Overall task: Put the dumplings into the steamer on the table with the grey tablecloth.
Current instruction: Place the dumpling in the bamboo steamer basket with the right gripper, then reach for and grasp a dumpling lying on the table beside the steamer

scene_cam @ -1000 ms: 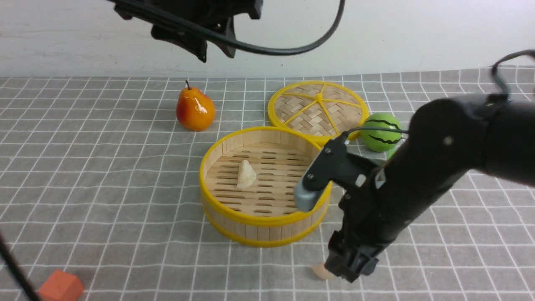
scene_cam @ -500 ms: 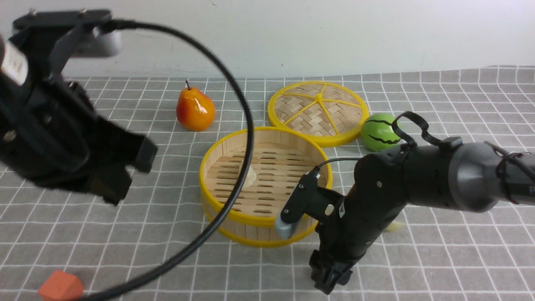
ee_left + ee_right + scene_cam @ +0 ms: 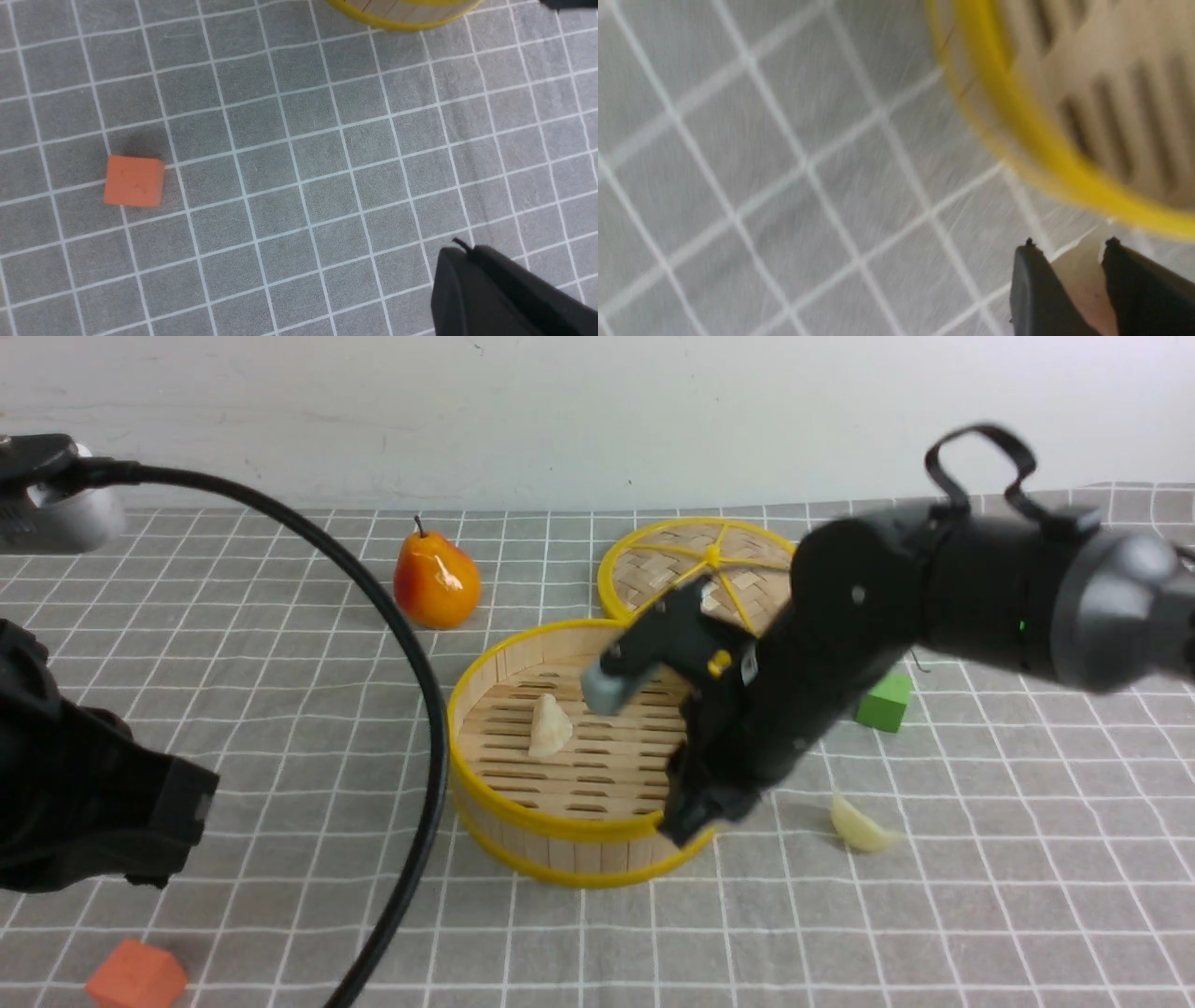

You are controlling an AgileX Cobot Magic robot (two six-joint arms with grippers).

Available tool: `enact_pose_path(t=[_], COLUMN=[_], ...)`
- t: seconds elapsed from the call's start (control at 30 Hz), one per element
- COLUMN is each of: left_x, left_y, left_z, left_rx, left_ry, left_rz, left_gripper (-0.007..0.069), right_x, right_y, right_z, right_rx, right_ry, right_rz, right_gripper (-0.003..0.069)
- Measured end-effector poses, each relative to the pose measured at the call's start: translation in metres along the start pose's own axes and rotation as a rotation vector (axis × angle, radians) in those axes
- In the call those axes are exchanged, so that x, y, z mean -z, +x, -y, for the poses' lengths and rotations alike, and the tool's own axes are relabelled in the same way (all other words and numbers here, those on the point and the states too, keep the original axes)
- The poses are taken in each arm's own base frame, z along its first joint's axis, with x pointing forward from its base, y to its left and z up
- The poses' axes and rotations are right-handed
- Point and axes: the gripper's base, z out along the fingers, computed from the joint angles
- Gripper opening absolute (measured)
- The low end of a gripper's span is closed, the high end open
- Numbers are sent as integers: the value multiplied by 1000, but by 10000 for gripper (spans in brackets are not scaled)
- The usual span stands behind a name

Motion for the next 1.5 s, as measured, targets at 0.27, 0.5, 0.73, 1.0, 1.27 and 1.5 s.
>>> enact_pose_path(t=[0.27, 0.5, 0.73, 1.0, 1.27, 1.5], left_x=[0, -1, -1, -1, -1, -1], left_y=[0, 1, 1, 1, 1, 1], left_z=[1, 1, 1, 1, 1, 1], left_rx=[3, 4, 4, -11, -21, -36], left_ry=[8, 9, 8, 8, 8, 17], left_rz=[-2, -7, -8, -8, -8, -10], left_gripper=[-14, -14, -14, -14, -13, -10], right_x=[-25, -95, -97, -7, 67, 25], right_y=[-68, -61, -58, -64, -33, 43], right_z=[24, 39, 40, 34, 62, 92], right_rx=[-266, -360, -409, -269, -258, -357], right_ry=[48, 106, 118, 174, 263, 94], right_rz=[222, 119, 77, -12, -111, -299], right_gripper=[177, 177, 333, 571, 566, 548])
